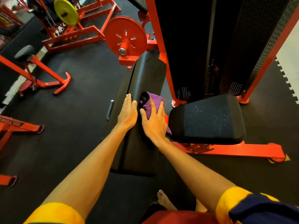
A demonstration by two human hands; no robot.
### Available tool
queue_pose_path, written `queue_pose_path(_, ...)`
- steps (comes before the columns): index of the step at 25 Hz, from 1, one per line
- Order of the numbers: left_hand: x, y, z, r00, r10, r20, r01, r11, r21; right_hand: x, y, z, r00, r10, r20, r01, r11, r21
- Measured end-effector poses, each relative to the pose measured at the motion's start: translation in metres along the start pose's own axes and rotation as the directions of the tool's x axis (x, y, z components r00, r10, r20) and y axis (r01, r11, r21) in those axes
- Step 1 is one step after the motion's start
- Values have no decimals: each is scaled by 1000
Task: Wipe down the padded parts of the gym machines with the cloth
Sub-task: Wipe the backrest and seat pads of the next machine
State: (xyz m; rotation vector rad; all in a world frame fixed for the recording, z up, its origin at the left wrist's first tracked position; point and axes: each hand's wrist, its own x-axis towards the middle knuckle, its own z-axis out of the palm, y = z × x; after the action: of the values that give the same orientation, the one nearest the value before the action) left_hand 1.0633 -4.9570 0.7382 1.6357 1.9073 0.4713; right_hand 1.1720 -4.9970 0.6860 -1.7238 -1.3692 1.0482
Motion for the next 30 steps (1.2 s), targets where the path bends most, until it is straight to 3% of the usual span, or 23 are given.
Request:
queue_pose_path(2, 0, -1, 0, 1000, 5, -5, -5, 1000, -2, 4, 4, 0, 999, -27, 19, 27, 1000, -7)
queue_pose_path(9, -1, -1, -3, 1000, 25, 15, -25, 1000, -3, 102, -27, -14, 995, 102, 24, -101, 995, -24)
queue_pose_path(15, 6, -3, 0, 1000, 13, -1, -13, 1000, -24, 38, 8, -1, 969, -246, 21, 246, 959, -144)
queue_pose_path(19, 6, -4, 1, 1000, 13, 7, -13, 1000, -19, 74, 6, -6, 959, -280, 35, 282, 945, -164)
queue_pose_path(23, 2, -3, 2, 1000, 11, 1, -11, 1000, -3, 161, -27, -18, 984, -170, 48, 176, 964, -199)
queue_pose_path(25, 1, 0, 3, 1000, 0, -19, 0, 1000, 12, 181, -40, -20, 973, -218, 79, 231, 941, -248)
queue_pose_path(27, 1, 0, 3, 999, -18, -32, 18, 1000, 12, 170, -36, -17, 890, -440, 119, 455, 847, -275)
queue_pose_path(30, 2, 2, 3, 996, -17, -85, 16, 1000, -11, 136, -6, -18, 643, -729, 236, 766, 609, -208)
